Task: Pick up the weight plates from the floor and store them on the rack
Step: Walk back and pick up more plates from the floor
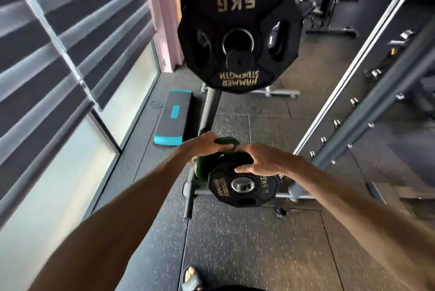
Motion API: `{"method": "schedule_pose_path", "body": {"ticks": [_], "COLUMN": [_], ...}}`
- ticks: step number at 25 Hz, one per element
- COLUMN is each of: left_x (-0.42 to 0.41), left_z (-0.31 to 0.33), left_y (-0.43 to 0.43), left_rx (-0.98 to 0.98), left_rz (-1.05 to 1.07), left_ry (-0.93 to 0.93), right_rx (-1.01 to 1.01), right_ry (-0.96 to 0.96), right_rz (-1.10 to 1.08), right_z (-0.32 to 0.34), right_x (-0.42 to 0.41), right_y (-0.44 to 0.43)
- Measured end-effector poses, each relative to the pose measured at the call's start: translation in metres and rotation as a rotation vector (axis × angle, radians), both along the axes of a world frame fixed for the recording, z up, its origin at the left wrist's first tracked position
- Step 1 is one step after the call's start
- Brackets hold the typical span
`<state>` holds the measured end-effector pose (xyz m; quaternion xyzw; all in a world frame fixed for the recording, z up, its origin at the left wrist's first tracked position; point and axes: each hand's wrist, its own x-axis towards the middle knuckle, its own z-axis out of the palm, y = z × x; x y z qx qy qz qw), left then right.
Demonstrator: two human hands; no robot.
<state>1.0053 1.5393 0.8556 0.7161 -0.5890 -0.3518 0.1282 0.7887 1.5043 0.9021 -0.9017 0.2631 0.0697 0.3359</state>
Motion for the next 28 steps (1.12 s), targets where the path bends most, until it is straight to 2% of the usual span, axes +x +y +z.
{"method": "schedule_pose_path", "body": {"ticks": [3, 6, 7, 9, 13, 20, 23, 28], "left_x": [-0.007, -0.012, -0.013, -0.015, -0.026, -0.02, -0.017, -0.017], "left_z": [0.043, 0.075, 0.086, 0.101, 0.128, 0.145, 0.144, 0.149], "left_y": [0.011, 0.033, 0.041, 0.052, 0.076, 0.085, 0.087, 0.084], "left_rx": [-0.156, -0.178, -0.167, -0.168, -0.226, -0.31, -0.305, -0.402], "left_rz": [0.077, 0.156, 0.195, 0.276, 0.297, 0.235, 0.183, 0.259], "left_ry": [0.113, 0.614, 0.714, 0.767, 0.944, 1.055, 0.987, 0.874], "right_rx": [-0.052, -0.136, -0.141, -0.152, -0.176, -0.254, -0.273, -0.264], "right_ry": [-0.207, -0.374, -0.433, -0.54, -0.749, -0.904, -0.91, -0.926], "right_rz": [-0.04, -0.083, -0.1, -0.125, -0.145, -0.161, -0.162, -0.175], "right_z": [0.052, 0.093, 0.106, 0.128, 0.159, 0.199, 0.209, 0.213], "right_x": [-0.008, -0.02, -0.023, -0.03, -0.037, -0.028, -0.022, -0.008], "right_y": [0.006, 0.005, 0.003, 0.0, -0.002, -0.009, -0.013, -0.019]}}
